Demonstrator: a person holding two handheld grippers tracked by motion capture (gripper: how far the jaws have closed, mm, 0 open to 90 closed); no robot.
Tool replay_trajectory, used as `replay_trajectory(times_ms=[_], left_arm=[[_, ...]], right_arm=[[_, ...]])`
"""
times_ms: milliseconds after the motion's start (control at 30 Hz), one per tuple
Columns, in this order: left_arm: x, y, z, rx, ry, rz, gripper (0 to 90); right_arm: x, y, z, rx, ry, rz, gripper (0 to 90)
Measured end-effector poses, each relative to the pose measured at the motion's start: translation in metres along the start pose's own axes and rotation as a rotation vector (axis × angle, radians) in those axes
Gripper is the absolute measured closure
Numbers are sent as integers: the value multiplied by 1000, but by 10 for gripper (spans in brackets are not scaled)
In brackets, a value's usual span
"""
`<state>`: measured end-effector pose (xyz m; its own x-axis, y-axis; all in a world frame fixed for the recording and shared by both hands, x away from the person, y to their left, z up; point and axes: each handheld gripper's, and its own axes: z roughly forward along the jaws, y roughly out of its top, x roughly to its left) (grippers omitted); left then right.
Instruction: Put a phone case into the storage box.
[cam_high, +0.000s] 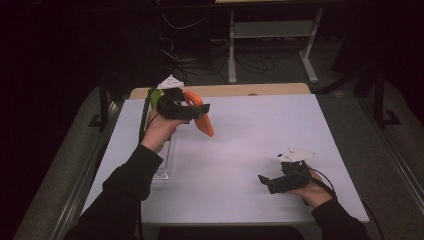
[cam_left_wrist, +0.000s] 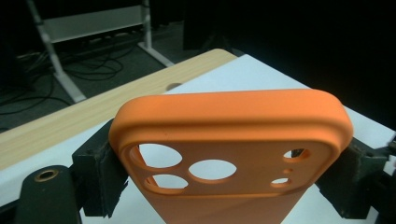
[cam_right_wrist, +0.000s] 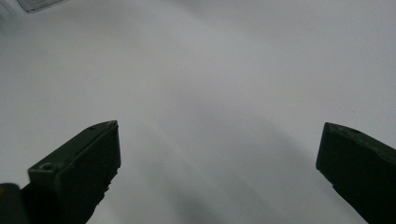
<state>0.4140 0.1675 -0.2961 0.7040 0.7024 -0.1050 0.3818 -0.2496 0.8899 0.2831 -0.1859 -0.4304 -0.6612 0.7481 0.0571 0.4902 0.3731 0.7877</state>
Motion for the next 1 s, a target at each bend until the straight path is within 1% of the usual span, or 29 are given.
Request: replay_trajectory(times_ms=[100, 133, 200, 233, 267, 300, 333, 367, 433, 500, 533, 567, 600, 633, 667, 733, 800, 833, 867, 900, 1000], left_arm=[[9, 6, -8, -10, 29, -10, 148], [12, 8, -11, -10, 43, -10, 148], [19, 13, -16, -8, 70, -3, 148], [23, 15, -19, -11, 86, -3, 148], [27, 18, -22, -9, 105, -3, 148], [31, 20, -24, -4, 118, 1, 148], [35, 22, -27, -5, 138, 3, 148], [38, 23, -29, -2, 158, 3, 148], [46, 25, -33, -2, 187, -11, 148], [54, 25, -37, 1, 219, -27, 147], [56, 25, -38, 1, 227, -33, 148], [60, 24, -39, 6, 244, -38, 148], [63, 23, -38, 11, 262, -49, 147], [66, 22, -38, 25, 275, -50, 147], [69, 21, -37, 28, 290, -60, 147], [75, 18, -34, 52, 331, -71, 146], [81, 14, -30, 70, 364, -94, 146], [83, 12, -30, 86, 381, -93, 146], [85, 10, -28, 96, 410, -97, 146], [87, 9, -27, 105, 422, -97, 146], [93, 3, -24, 131, 477, -126, 145]], right_arm=[[-3, -3, -4, -4, 3, -1, 0], [-4, -4, -5, -9, 3, -8, 0], [-6, -5, -7, -15, 5, -2, 0], [-8, -6, -7, -14, 6, -9, 0], [-8, -7, -8, -15, 10, 0, 0], [-9, -8, -8, -12, 6, -11, 0], [-9, -9, -8, -2, 8, -3, 0], [-9, -9, -8, -5, 10, -5, 0], [-10, -9, -8, -6, 11, -13, 0], [-10, -9, -8, -4, 9, -6, 0], [-10, -9, -7, -1, 7, -9, 0], [-10, -9, -7, 3, 8, -5, 0], [-11, -9, -7, 0, 7, -14, 0], [-10, -9, -7, 1, 8, -10, 0], [-10, -9, -7, 6, 10, -5, 0], [-10, -8, -8, 0, 4, -11, 0], [-10, -8, -8, -1, 2, -13, 0], [-10, -8, -8, 1, 1, -12, 0], [-10, -8, -8, 1, 2, -12, 0], [-10, -8, -8, 2, 1, -13, 0], [-10, -8, -8, 0, 2, -8, 0]])
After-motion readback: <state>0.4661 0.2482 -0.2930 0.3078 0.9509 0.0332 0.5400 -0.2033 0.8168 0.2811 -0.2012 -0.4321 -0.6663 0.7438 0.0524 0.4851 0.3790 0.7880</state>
